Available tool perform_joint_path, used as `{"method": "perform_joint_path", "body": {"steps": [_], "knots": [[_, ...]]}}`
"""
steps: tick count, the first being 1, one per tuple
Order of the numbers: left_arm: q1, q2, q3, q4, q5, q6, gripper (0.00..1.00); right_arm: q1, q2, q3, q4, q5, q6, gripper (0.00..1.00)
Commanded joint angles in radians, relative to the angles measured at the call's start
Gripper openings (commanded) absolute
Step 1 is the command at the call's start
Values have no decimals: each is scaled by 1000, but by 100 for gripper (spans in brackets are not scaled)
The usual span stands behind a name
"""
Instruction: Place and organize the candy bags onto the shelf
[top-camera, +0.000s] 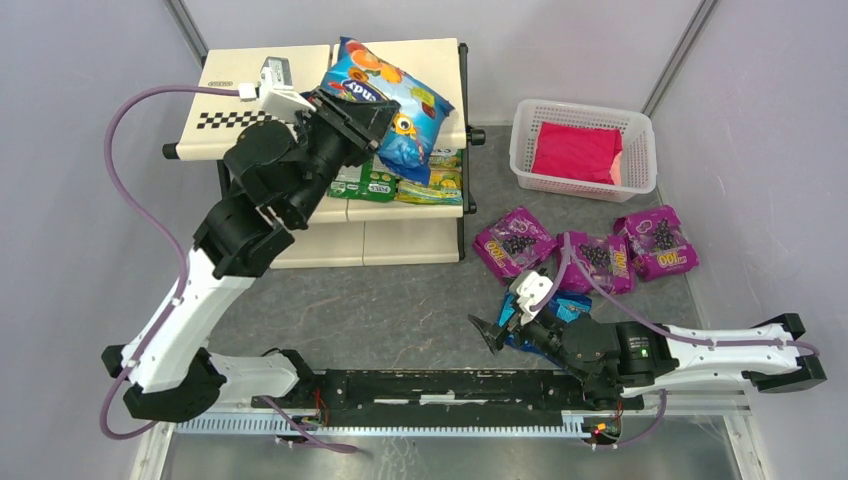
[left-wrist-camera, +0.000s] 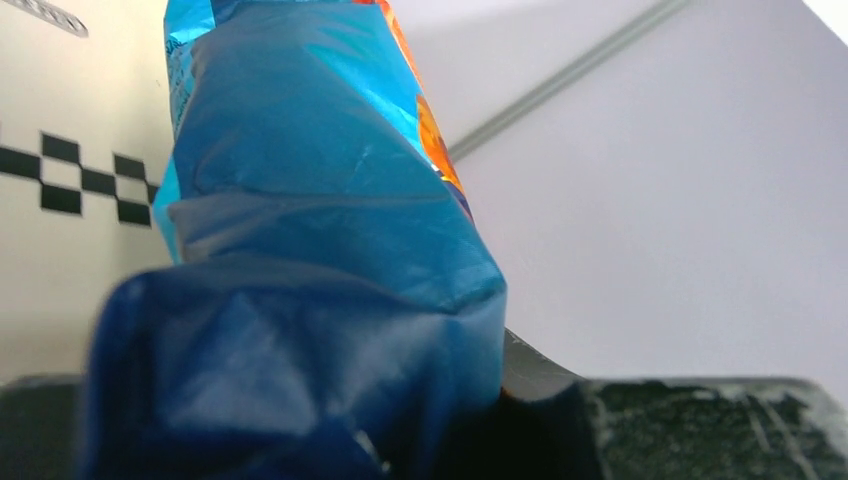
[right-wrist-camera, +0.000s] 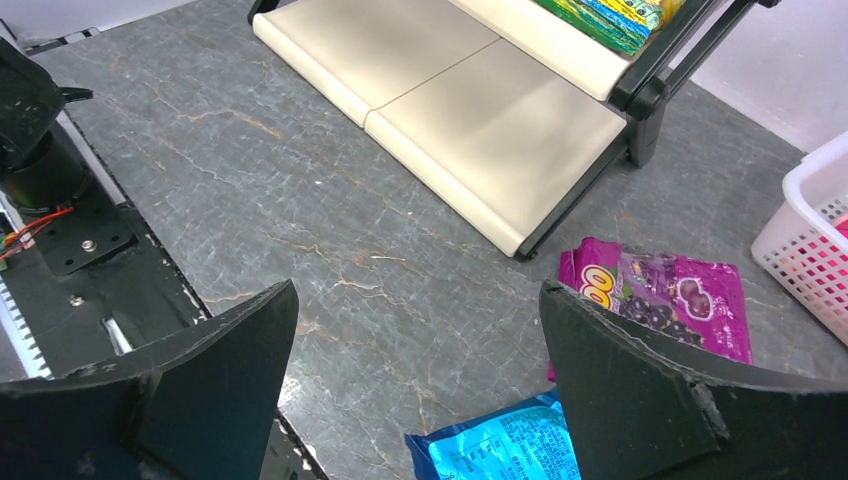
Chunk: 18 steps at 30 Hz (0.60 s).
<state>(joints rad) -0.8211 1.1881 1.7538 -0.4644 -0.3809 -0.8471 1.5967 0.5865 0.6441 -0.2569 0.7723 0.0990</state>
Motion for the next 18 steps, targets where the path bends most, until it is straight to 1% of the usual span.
{"method": "perform_joint_path", "body": {"steps": [1,3,9,14,18], "knots": [[-1,12,73,340,-226,63,20,0,21,12,59,48,-35,98],[-1,31,56,369,-271,58,20,-1,34,7,80,49,-48,98],[7,71,-30,509,-336,17,20,-8,90,-13,151,43,-112,98],[21,135,-34,552,-340,-23,19,-24,142,-4,169,6,-123,98],[37,176,-38,572,-322,-79,18,-32,138,-25,210,-21,-105,98]]}}
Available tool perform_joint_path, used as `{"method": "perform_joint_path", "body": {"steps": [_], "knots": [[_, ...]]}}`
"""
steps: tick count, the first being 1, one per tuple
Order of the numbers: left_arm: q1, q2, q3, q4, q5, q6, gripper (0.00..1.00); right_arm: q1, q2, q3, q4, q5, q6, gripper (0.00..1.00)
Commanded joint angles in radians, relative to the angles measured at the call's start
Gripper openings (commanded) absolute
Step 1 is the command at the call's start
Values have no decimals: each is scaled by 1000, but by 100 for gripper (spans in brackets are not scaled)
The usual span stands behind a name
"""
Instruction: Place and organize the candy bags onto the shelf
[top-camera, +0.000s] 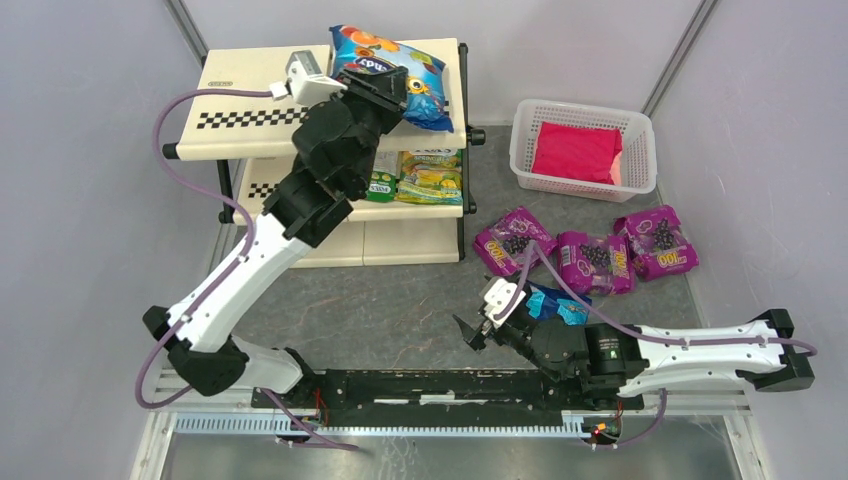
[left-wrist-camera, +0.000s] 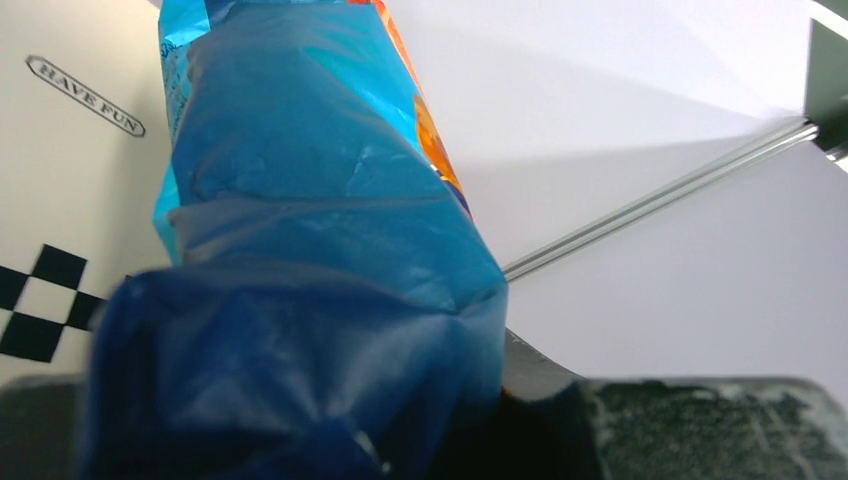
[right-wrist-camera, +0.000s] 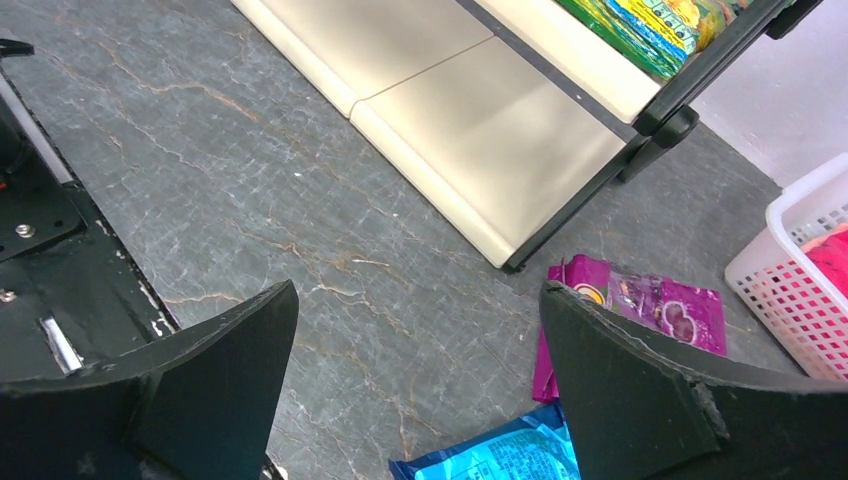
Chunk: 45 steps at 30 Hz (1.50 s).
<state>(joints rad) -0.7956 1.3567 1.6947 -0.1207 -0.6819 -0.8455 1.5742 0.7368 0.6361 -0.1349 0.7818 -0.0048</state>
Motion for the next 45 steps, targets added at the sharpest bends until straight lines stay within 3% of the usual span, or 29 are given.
{"method": "perform_joint_path", "body": {"steps": [1,12,14,16,19,23,26,37,41,45], "knots": [[12,18,18,235,-23,-87,18,-13,-13,-22,95,-40,3,98],[22,36,-75,254,-31,-248,20,-44,-40,-41,76,-82,3,98],[22,19,-123,274,-42,-274,28,-54,-42,-40,78,-101,3,98],[21,6,-156,274,-43,-288,46,-60,-39,-34,81,-114,3,98],[21,-19,-174,243,-35,-286,64,-65,-33,-27,79,-127,3,98],[21,-41,-160,141,-23,-254,81,-70,-25,-30,92,-130,39,98],[21,-47,-159,67,12,-240,88,-76,-13,-35,109,-131,54,98],[21,-41,-121,-106,177,-226,87,-95,15,32,122,-124,74,98],[22,-63,-138,-139,206,-263,87,-100,26,42,124,-124,60,98],[21,-63,-96,-279,249,-359,86,-106,55,50,120,-141,64,98]]}}
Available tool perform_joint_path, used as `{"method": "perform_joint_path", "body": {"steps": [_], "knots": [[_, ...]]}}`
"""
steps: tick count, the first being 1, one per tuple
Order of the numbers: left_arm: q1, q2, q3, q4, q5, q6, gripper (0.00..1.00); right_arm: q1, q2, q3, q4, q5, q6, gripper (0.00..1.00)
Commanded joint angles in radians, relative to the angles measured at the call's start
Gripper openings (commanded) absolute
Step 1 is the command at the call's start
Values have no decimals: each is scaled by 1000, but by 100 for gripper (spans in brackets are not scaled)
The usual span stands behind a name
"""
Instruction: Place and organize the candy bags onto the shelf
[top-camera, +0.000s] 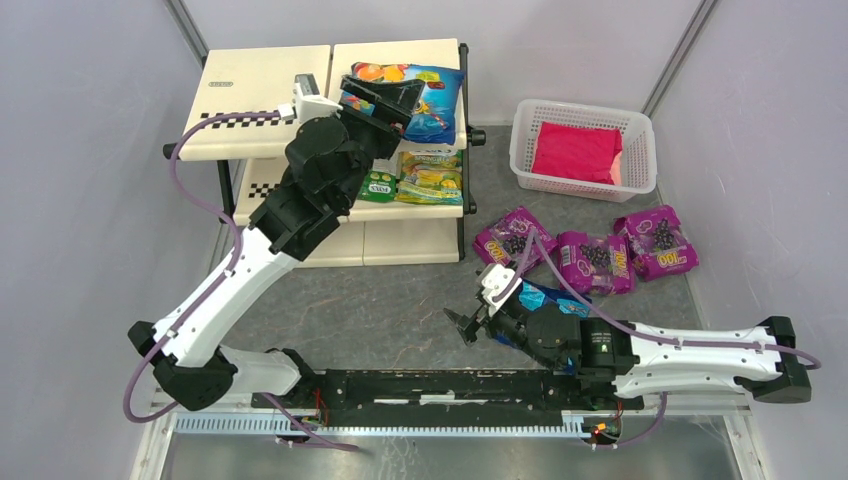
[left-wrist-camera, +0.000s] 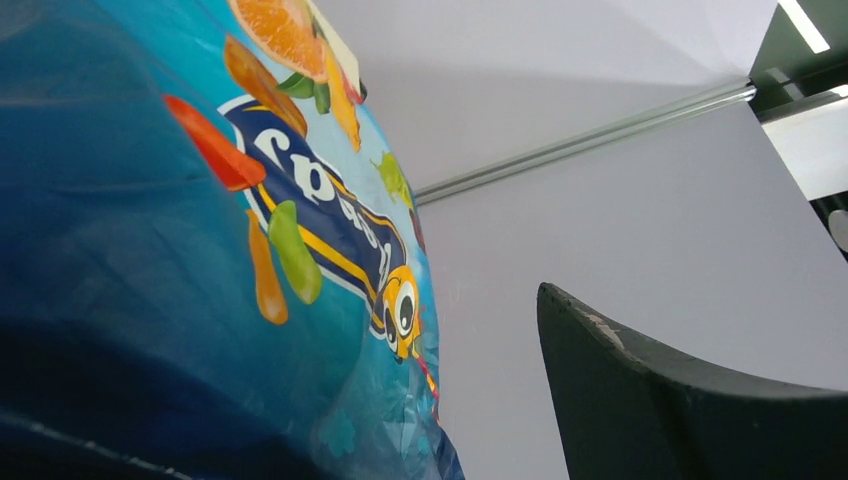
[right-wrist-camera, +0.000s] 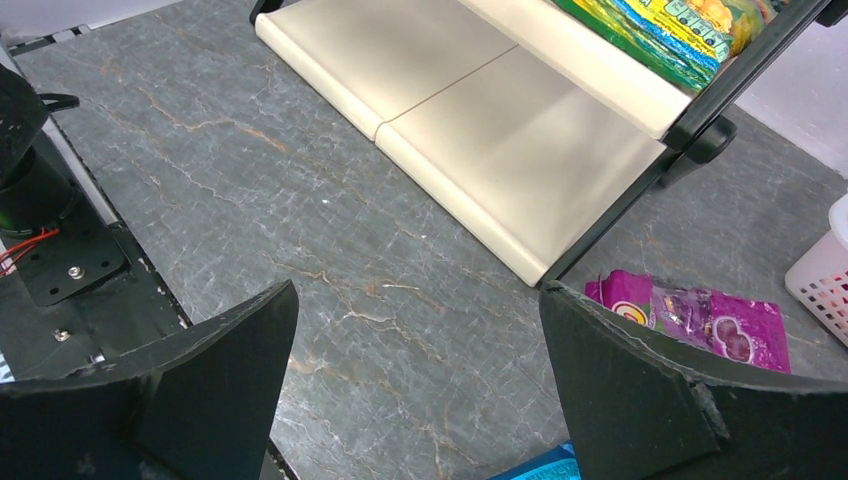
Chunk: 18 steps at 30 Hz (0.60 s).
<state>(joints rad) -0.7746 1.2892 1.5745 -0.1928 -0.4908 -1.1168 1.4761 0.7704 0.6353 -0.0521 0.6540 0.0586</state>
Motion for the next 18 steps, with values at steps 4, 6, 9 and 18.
{"method": "perform_joint_path", "body": {"steps": [4,6,9,18], "knots": [[0,-45,-21,-262,82,-229,86,-15,37,42,45,-29,10,98],[1,-65,-36,-295,92,-275,85,-21,41,38,64,-37,10,98],[0,-83,-45,-318,106,-291,81,-32,49,38,77,-56,12,98],[0,-120,-81,-308,128,-305,53,-48,54,31,81,-84,20,98]]}}
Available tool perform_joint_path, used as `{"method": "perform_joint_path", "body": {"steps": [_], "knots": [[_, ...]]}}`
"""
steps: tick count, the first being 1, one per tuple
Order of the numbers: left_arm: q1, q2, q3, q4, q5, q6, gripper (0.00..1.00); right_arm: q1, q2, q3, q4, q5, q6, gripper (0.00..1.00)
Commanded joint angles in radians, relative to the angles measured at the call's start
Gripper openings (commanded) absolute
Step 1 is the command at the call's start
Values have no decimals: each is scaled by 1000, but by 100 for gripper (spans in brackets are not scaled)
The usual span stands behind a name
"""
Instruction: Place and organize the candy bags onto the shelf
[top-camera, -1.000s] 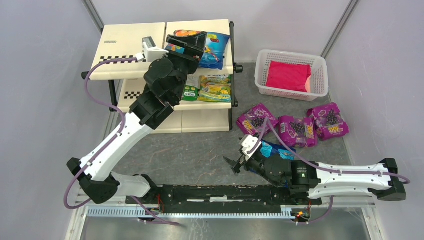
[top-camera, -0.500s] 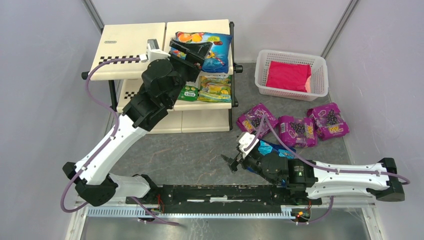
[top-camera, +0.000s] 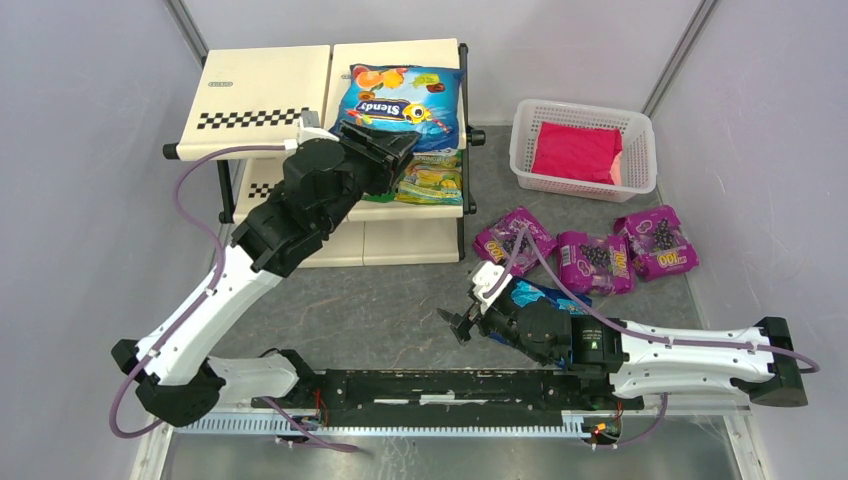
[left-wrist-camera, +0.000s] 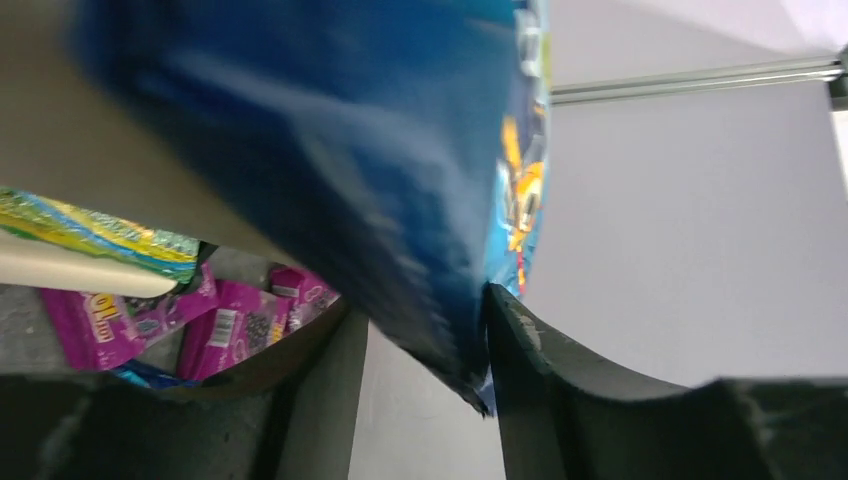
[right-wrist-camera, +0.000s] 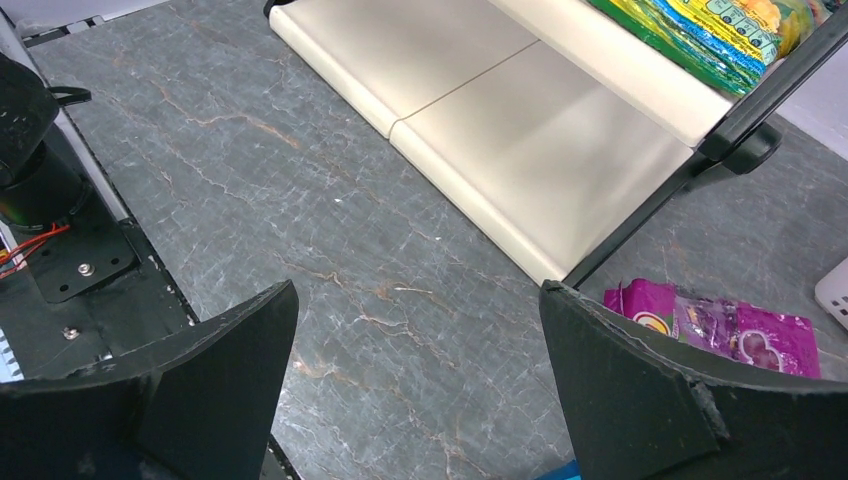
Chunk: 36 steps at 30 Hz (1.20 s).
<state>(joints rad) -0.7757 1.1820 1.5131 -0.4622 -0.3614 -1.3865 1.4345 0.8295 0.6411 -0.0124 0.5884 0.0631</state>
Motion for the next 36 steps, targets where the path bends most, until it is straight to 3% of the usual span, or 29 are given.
{"method": "perform_joint_path", "body": {"steps": [1,8,11,16,25,36], "knots": [[1,-16,-25,-31,-5,-34,49,-8,-6,22,43,-20,17,98],[1,-20,-48,79,19,-16,28,-15,-6,12,43,-31,26,98],[1,-21,-39,120,48,1,29,-16,-8,11,42,-34,29,98],[1,-28,-33,130,62,4,44,-19,-12,2,43,-37,37,98],[1,-4,-15,188,63,11,16,-22,-6,3,48,-50,38,98],[3,72,58,246,-59,71,7,-31,-10,-7,40,-51,37,98]]}}
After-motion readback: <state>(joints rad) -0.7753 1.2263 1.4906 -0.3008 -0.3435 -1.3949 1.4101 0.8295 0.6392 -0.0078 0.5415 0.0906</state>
